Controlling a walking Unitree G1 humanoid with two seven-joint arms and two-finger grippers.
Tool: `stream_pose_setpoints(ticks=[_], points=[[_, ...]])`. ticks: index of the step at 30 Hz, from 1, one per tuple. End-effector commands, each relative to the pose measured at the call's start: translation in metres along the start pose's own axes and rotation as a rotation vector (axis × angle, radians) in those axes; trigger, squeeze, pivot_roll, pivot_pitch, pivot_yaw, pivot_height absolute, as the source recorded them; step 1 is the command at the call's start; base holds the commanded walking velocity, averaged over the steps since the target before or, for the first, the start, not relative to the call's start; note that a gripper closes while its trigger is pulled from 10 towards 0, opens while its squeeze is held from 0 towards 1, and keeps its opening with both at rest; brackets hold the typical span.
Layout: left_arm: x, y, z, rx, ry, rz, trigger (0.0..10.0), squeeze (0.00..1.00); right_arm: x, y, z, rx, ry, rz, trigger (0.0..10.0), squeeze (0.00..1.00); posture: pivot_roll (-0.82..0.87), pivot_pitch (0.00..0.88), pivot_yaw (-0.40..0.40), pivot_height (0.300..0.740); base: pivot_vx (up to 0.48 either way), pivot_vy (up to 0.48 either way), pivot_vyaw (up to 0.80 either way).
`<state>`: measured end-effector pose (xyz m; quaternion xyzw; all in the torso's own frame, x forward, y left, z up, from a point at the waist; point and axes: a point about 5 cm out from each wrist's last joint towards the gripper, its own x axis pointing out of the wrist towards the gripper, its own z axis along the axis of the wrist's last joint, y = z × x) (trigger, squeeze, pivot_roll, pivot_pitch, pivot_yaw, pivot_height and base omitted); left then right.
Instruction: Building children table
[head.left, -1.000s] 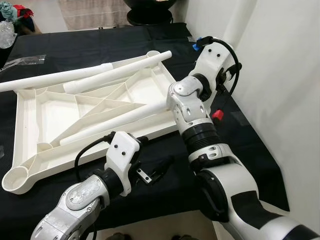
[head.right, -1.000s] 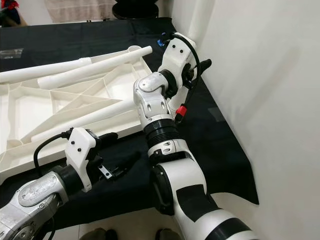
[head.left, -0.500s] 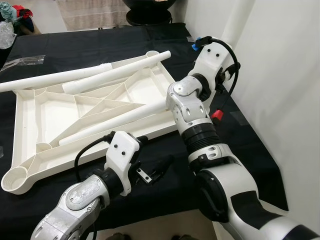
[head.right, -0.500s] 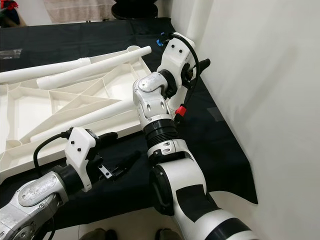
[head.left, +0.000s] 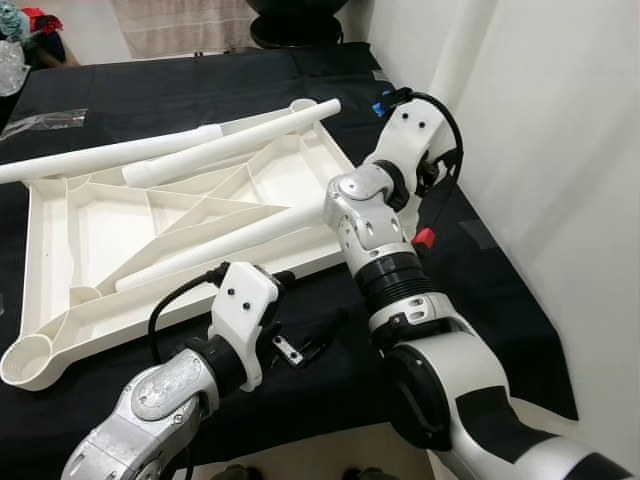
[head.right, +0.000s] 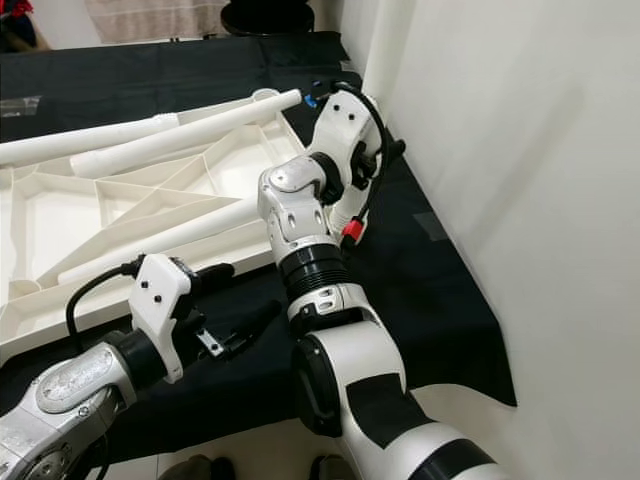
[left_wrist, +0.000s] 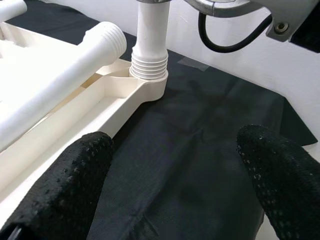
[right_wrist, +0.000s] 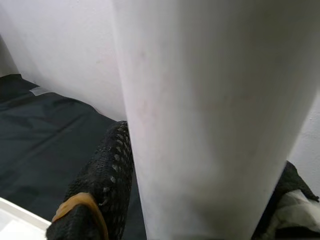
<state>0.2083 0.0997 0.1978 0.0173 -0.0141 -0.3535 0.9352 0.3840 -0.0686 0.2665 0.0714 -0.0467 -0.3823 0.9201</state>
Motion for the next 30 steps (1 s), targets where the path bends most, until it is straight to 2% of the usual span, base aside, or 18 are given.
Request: stream_pose_setpoints(ticks=[1, 24, 25, 26, 30], points=[[-0.0015, 0.0007, -0.0039, -0.008, 0.012, 0.008, 10.0, 0.00, -0.0035, 0.0019, 0.0005, 0.009, 0.008, 0.008, 10.0, 0.00, 0.07, 0.169, -0.057, 0.740, 0.000, 0.000, 0.00], [-0.0013, 0.0025, -0.0037, -0.003, 0.012, 0.011, 10.0, 0.00, -0.0040, -0.0016, 0.0028, 0.055, 0.029, 0.002, 10.0, 0.00, 0.07, 0.170, -0.055, 0.740, 0.000, 0.000, 0.00], [-0.0014, 0.0026, -0.0037, -0.002, 0.012, 0.011, 10.0, 0.00, -0.0042, -0.0024, 0.0029, 0.057, 0.028, -0.003, 10.0, 0.67, 0.07, 0.169, -0.054, 0.740, 0.000, 0.000, 0.00], [-0.0014, 0.0027, -0.0037, -0.002, 0.012, 0.012, 10.0, 0.00, -0.0047, -0.0029, 0.0031, 0.058, 0.025, -0.003, 10.0, 1.00, 0.07, 0.169, -0.053, 0.740, 0.000, 0.000, 0.00], [-0.0012, 0.0027, -0.0032, -0.001, 0.010, 0.011, 10.0, 0.00, -0.0056, -0.0032, 0.0036, 0.056, 0.016, 0.001, 10.0, 1.00, 0.07, 0.169, -0.053, 0.740, 0.000, 0.000, 0.00]])
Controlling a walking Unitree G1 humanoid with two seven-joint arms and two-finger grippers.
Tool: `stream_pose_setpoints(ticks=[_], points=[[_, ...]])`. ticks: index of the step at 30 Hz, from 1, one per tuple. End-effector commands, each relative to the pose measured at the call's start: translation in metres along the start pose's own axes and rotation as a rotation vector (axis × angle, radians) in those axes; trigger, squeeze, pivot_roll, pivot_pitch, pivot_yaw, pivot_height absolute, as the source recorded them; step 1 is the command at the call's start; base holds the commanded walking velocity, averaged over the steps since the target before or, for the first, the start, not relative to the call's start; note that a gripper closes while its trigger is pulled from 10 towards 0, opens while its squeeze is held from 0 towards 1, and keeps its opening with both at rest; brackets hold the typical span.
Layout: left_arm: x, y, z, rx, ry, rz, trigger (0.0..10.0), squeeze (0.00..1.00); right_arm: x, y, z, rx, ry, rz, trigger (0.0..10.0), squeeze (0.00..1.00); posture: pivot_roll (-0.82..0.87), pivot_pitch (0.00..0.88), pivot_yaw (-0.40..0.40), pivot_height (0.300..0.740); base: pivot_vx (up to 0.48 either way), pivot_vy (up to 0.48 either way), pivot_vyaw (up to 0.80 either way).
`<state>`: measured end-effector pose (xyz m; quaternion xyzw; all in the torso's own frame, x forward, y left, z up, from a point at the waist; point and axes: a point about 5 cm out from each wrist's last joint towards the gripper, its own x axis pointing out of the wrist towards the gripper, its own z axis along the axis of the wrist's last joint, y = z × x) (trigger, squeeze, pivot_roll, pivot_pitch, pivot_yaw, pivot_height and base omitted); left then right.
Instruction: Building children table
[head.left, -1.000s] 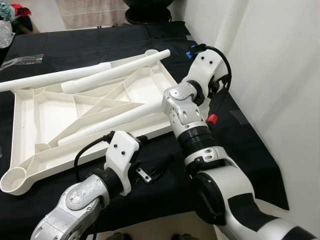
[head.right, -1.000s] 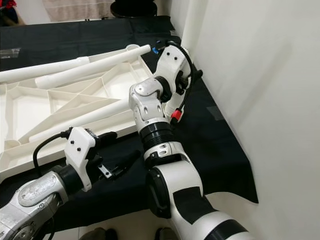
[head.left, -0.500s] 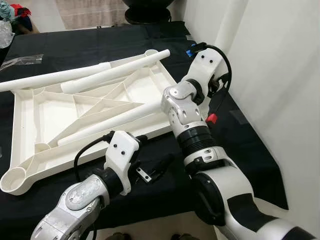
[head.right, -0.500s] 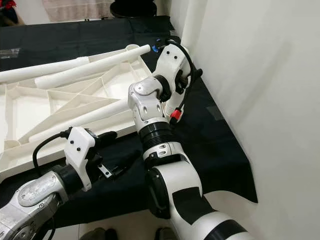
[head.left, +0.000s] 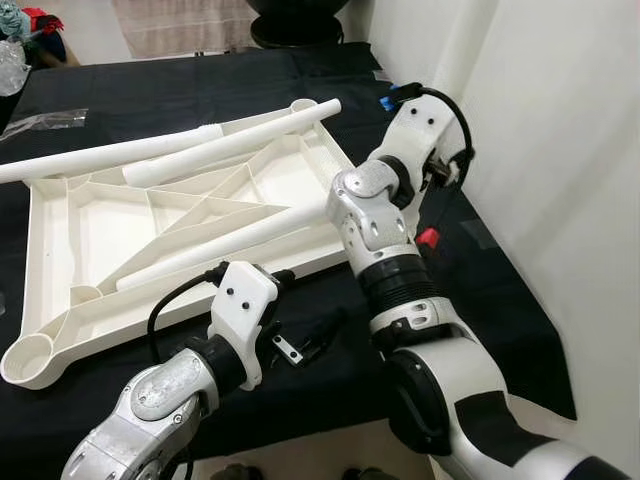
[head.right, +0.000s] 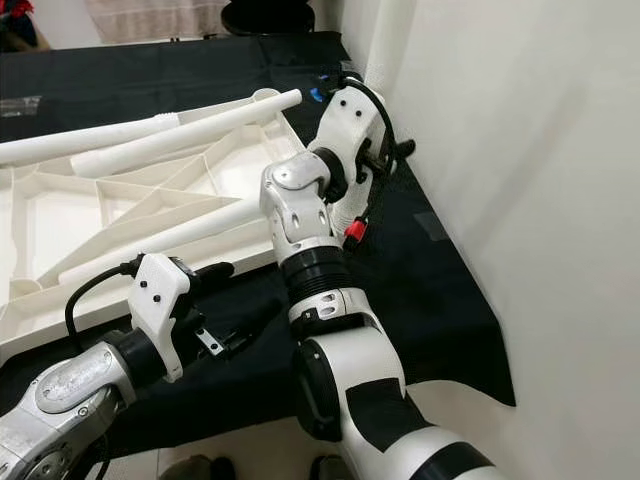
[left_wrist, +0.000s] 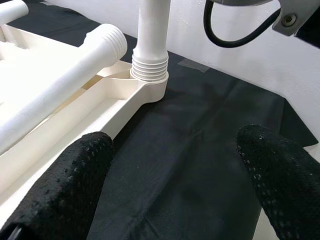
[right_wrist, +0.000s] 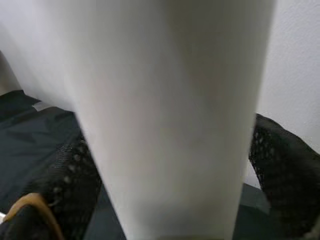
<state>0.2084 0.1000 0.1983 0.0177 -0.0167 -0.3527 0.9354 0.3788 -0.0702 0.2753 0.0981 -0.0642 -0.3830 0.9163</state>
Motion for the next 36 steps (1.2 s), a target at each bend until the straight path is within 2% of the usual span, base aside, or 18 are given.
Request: stream_pose_setpoints(ticks=[1, 12, 13, 15, 16, 28, 36], points=[[-0.001, 0.002, -0.004, -0.004, 0.014, 0.010, 10.0, 0.00, -0.003, 0.000, -0.006, -0.007, 0.029, 0.005, 10.0, 1.00, 0.07, 0.169, -0.053, 0.740, 0.000, 0.000, 0.00], [0.000, 0.003, -0.003, -0.002, 0.012, 0.015, 10.0, 0.00, -0.006, -0.001, -0.004, 0.013, 0.035, 0.035, 10.0, 1.00, 0.07, 0.167, -0.052, 0.740, 0.000, 0.000, 0.00], [0.000, 0.004, -0.003, 0.000, 0.011, 0.016, 10.0, 0.00, -0.007, -0.001, -0.002, 0.018, 0.030, 0.039, 10.0, 0.33, 0.07, 0.167, -0.052, 0.740, 0.000, 0.000, 0.00], [0.000, 0.004, -0.003, 0.000, 0.011, 0.016, 10.0, 0.00, -0.007, -0.001, -0.002, 0.018, 0.030, 0.039, 10.0, 0.33, 0.07, 0.167, -0.052, 0.740, 0.000, 0.000, 0.00], [0.000, 0.004, -0.003, 0.000, 0.011, 0.016, 10.0, 0.00, -0.008, -0.003, 0.000, 0.026, 0.026, 0.045, 10.0, 0.00, 0.07, 0.167, -0.052, 0.740, 0.000, 0.000, 0.00], [0.000, 0.006, -0.003, 0.004, 0.009, 0.018, 10.0, 0.00, -0.018, -0.010, -0.003, 0.039, 0.041, 0.165, 10.0, 0.00, 0.07, 0.159, -0.047, 0.740, 0.000, 0.000, 0.00], [0.001, 0.006, -0.003, 0.004, 0.007, 0.018, 10.0, 0.00, -0.022, -0.009, -0.007, 0.040, 0.063, 0.245, 10.0, 0.00, 0.07, 0.157, -0.047, 0.740, 0.000, 0.000, 0.00]])
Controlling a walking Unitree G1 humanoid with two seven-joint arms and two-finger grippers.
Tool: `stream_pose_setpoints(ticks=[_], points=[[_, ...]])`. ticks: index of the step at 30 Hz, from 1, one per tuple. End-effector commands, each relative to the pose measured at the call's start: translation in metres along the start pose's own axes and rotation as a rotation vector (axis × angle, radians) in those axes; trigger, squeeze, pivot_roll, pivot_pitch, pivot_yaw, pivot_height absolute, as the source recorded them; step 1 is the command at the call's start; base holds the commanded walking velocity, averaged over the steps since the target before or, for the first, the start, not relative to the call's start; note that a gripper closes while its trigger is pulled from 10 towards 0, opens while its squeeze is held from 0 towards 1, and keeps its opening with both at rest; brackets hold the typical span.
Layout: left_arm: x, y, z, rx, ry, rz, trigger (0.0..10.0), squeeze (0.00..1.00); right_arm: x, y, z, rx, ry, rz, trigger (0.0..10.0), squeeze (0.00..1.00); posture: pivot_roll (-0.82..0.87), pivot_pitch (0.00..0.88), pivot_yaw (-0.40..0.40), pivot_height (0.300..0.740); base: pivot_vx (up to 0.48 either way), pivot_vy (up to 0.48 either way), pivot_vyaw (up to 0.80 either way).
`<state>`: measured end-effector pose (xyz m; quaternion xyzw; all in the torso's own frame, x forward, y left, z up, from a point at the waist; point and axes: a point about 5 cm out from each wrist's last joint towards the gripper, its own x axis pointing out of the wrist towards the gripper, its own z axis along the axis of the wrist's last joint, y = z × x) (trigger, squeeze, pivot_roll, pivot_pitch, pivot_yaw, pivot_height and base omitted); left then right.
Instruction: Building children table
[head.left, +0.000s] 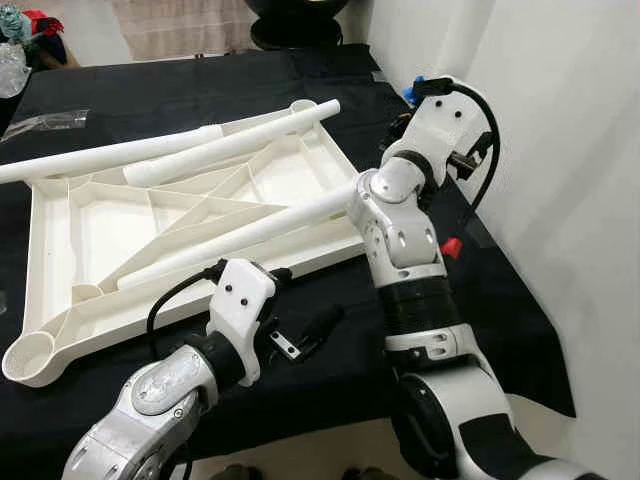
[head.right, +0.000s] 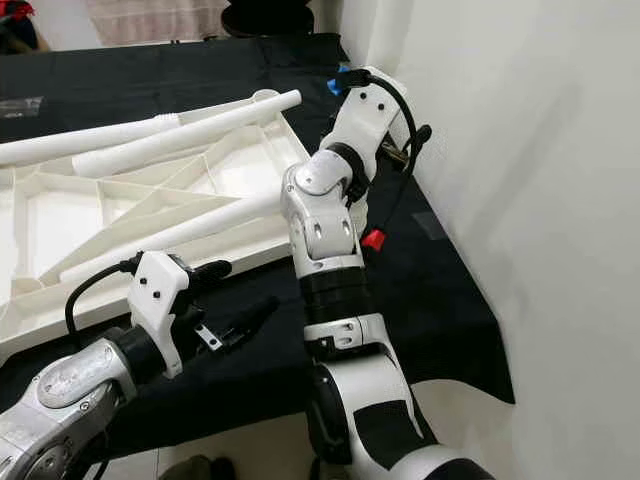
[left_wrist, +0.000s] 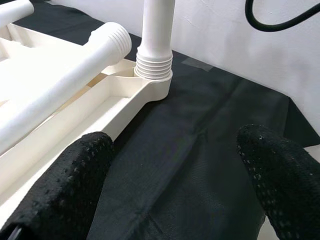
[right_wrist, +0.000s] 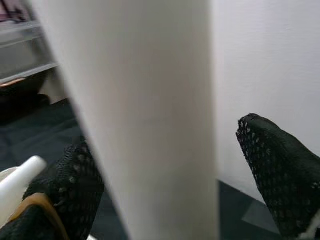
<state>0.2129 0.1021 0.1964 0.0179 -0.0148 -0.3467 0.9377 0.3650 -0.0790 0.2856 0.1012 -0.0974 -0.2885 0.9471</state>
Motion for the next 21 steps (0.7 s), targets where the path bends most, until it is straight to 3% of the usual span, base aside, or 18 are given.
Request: stream_pose_setpoints(ticks=[1, 21], points=[[-0.0012, 0.0015, -0.0013, 0.005, 0.002, 0.005, 10.0, 0.00, -0.0195, 0.0075, -0.0203, 0.013, 0.107, 0.058, 10.0, 0.00, 0.06, 0.154, -0.046, 0.740, 0.000, 0.000, 0.00], [-0.0009, 0.0021, -0.0021, 0.010, -0.001, 0.007, 10.0, 0.00, -0.0196, -0.0015, -0.0193, -0.022, 0.093, 0.236, 10.0, 0.00, 0.06, 0.145, -0.048, 0.740, 0.000, 0.000, 0.00]])
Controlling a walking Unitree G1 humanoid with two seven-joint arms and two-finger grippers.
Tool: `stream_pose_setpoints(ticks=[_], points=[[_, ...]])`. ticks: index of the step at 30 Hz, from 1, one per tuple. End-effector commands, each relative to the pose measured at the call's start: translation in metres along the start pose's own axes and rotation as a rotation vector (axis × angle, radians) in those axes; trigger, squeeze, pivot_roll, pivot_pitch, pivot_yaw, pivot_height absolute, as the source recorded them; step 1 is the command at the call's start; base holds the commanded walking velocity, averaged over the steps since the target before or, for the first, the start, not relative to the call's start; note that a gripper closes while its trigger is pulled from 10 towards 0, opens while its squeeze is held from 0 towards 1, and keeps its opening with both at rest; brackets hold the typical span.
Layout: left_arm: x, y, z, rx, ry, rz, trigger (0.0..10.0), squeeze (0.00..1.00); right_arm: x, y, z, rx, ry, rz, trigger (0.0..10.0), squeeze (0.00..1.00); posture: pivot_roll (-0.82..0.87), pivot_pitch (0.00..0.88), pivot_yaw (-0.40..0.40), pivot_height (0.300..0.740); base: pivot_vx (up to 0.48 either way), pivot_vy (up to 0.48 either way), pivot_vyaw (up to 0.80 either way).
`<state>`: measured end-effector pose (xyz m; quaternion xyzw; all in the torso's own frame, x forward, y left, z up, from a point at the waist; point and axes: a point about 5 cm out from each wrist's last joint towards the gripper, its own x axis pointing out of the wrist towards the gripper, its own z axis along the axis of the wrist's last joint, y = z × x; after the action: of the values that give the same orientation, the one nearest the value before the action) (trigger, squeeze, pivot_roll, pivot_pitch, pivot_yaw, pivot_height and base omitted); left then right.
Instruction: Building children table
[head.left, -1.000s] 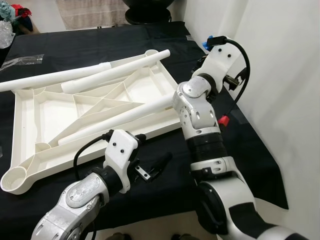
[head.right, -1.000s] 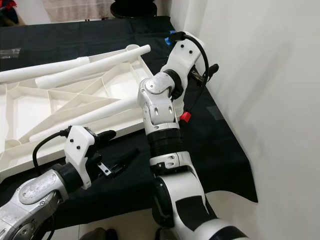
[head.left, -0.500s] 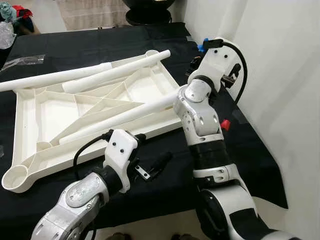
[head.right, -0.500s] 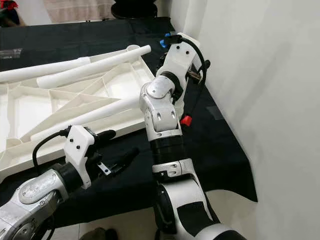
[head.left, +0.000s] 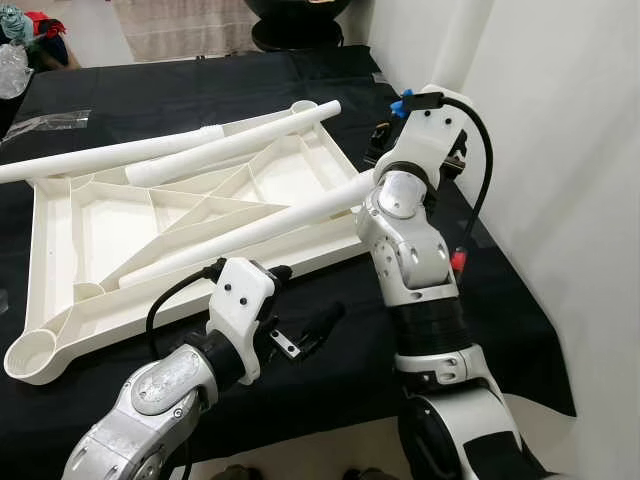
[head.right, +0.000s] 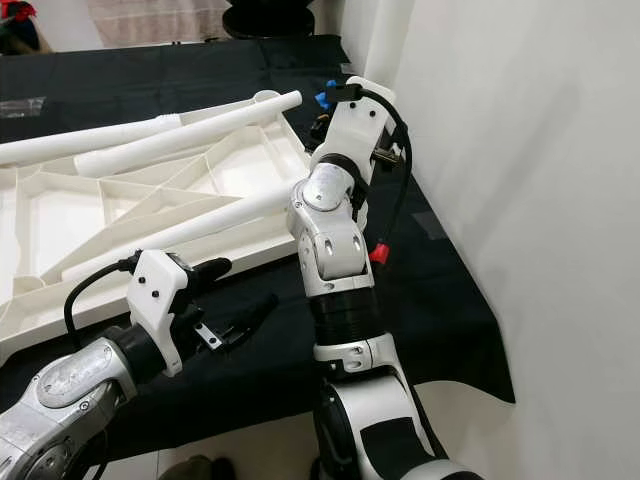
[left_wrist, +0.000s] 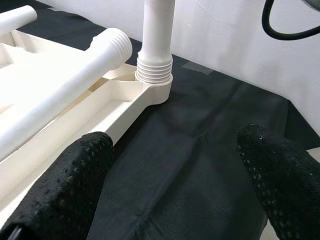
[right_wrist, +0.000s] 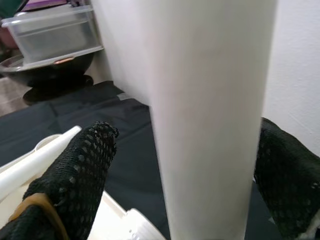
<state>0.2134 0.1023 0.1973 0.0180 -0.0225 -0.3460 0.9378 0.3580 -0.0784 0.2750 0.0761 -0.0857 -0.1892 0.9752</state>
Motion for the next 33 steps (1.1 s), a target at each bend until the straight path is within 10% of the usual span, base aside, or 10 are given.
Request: stream_pose_setpoints(ticks=[1, 33], points=[[-0.001, 0.002, -0.003, 0.005, 0.013, 0.005, 10.0, 0.00, -0.011, 0.006, -0.011, 0.021, 0.057, 0.033, 10.0, 0.00, 0.06, 0.145, -0.048, 0.740, 0.000, 0.000, 0.00], [-0.001, 0.003, -0.003, 0.011, 0.013, 0.009, 10.0, 0.00, -0.009, -0.018, -0.012, -0.046, 0.059, 0.106, 10.0, 0.00, 0.06, 0.146, -0.043, 0.740, 0.000, 0.000, 0.00]])
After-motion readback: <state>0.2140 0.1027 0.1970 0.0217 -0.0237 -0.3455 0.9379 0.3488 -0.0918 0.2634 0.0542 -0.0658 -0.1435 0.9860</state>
